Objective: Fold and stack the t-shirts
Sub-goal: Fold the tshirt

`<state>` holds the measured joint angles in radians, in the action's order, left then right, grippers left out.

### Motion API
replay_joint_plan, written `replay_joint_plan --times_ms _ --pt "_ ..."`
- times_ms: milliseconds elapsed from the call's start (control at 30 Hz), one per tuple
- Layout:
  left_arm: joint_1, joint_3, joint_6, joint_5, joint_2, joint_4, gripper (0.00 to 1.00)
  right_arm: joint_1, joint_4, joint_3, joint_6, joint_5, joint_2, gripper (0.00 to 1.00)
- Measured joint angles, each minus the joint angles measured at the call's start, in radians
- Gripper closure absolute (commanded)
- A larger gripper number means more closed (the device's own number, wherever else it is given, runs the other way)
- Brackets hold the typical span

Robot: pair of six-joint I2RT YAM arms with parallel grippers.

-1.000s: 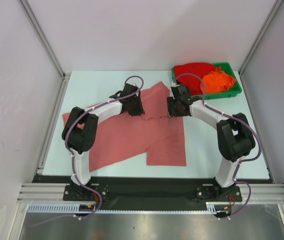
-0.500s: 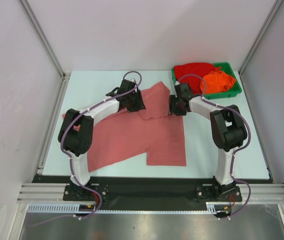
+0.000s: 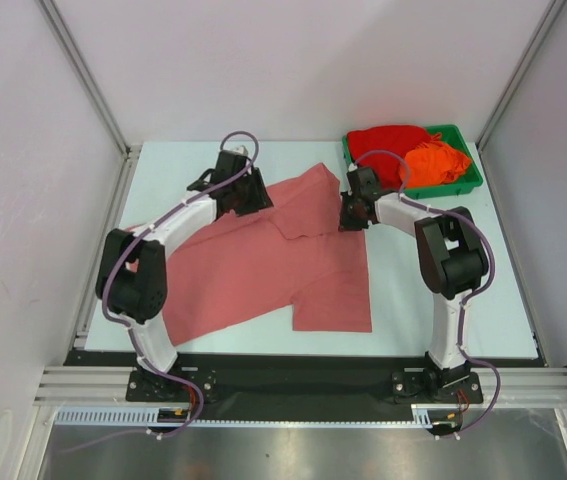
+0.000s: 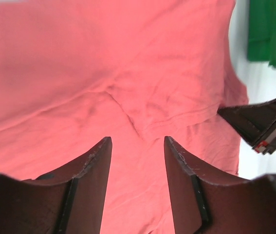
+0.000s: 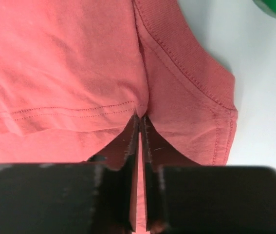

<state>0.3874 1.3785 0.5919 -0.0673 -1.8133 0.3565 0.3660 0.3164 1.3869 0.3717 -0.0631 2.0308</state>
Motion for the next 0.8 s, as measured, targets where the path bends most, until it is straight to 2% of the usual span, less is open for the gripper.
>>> replay_joint_plan --times_ms 33,233,533,800 --pt "-0.010 -0.005 -0.002 0.005 0.019 -0.001 0.47 0.000 0.000 0.000 0.001 -0.001 0.000 1.00" --pt "-0.069 -0.034 -0.017 0.014 0.102 0.003 0.45 0.003 0.008 0.000 0.002 -0.002 -0.017 1.00" --pt "-0.175 -0.100 -0.021 0.013 0.154 0.025 0.44 0.025 0.011 -0.024 0.020 0.006 -0.114 1.00" --pt "-0.230 -0.101 -0.037 0.013 0.185 0.053 0.44 0.040 0.019 -0.067 0.023 0.033 -0.126 1.00"
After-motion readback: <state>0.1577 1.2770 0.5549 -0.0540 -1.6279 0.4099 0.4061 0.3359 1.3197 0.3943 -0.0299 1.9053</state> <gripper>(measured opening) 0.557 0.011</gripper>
